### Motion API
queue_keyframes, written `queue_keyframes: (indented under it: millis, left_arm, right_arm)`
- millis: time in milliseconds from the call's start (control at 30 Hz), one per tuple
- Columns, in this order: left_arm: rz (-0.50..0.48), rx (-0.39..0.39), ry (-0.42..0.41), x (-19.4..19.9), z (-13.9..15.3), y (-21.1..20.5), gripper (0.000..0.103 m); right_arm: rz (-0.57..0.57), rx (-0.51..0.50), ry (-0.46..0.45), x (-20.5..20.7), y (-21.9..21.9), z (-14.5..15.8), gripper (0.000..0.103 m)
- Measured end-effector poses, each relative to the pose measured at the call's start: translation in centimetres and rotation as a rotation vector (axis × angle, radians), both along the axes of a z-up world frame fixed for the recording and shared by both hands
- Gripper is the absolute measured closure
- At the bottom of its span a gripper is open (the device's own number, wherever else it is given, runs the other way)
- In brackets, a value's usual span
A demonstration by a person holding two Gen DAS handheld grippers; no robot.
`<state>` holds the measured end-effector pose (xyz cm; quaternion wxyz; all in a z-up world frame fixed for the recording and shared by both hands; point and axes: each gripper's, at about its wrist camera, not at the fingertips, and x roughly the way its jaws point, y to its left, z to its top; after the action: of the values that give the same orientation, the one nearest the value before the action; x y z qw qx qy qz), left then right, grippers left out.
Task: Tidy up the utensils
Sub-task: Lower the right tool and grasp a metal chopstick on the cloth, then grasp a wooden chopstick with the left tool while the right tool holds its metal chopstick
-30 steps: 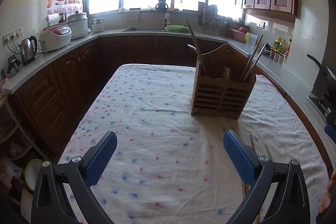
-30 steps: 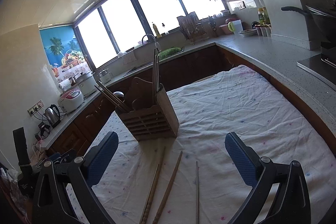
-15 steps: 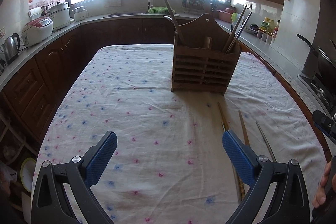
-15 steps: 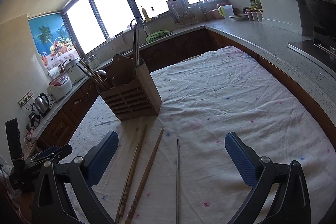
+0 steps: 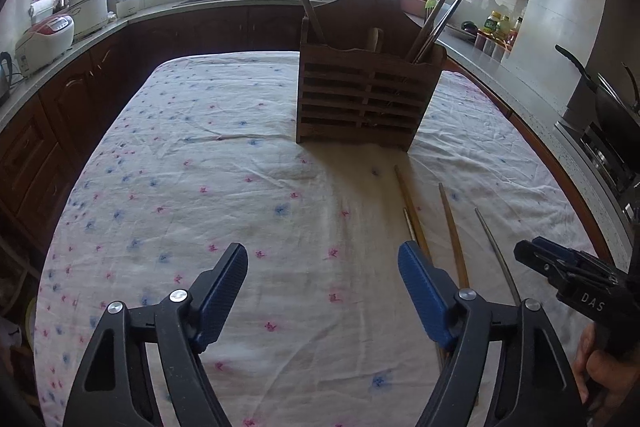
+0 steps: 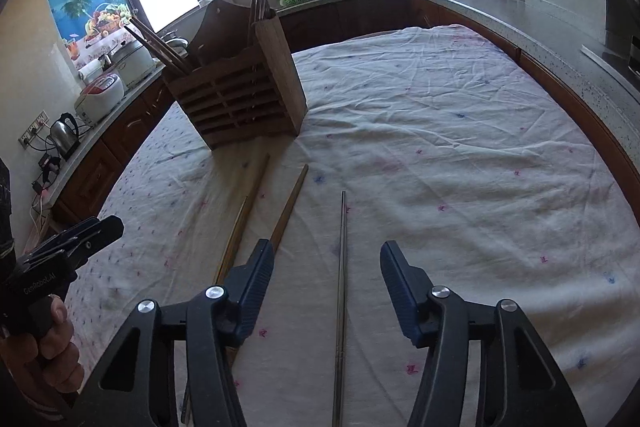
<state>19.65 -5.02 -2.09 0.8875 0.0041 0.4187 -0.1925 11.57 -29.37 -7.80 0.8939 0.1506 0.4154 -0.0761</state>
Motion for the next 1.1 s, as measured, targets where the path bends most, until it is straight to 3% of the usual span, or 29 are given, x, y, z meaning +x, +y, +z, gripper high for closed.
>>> queue_keyframes:
  millis: [167, 333, 467, 667, 867, 1000, 1100]
  left_arm:
    - [-0.047, -0.016, 0.055, 2.0, -0.8, -1.5, 0.039]
    - [-0.096, -0.005, 0.082, 4.5, -1.3, -3.9, 0.043]
    - [-0.142, -0.003, 0.110, 6.9, -2.1, -6.2, 0.049]
    - [-0.192, 0.029, 0.145, 10.2, -4.2, -9.8, 0.061]
    - [-0.228, 0.092, 0.177, 12.1, -7.1, -12.9, 0.072]
    - [-0.253, 0.135, 0.134, 11.8, -7.5, -13.8, 0.078]
    - [-0.276, 0.131, 0.140, 11.0, -7.6, -13.3, 0.088]
  right_arm:
    - [0.008, -0.016, 0.052, 1.2, -0.1, -1.3, 0.064]
    - [0.003, -0.017, 0.097, 2.2, -0.6, -2.8, 0.074]
    - [0.006, -0.033, 0.098, 2.8, -0.9, -3.1, 0.078]
    - [0.016, -0.077, 0.107, 3.6, -1.1, -3.3, 0.097]
    - [0.026, -0.064, 0.101, 3.6, -1.5, -3.2, 0.097]
    - [0.023, -0.056, 0.101, 3.5, -1.7, -3.2, 0.097]
    - [0.017, -0.047, 0.098, 3.4, -1.9, -3.2, 0.097]
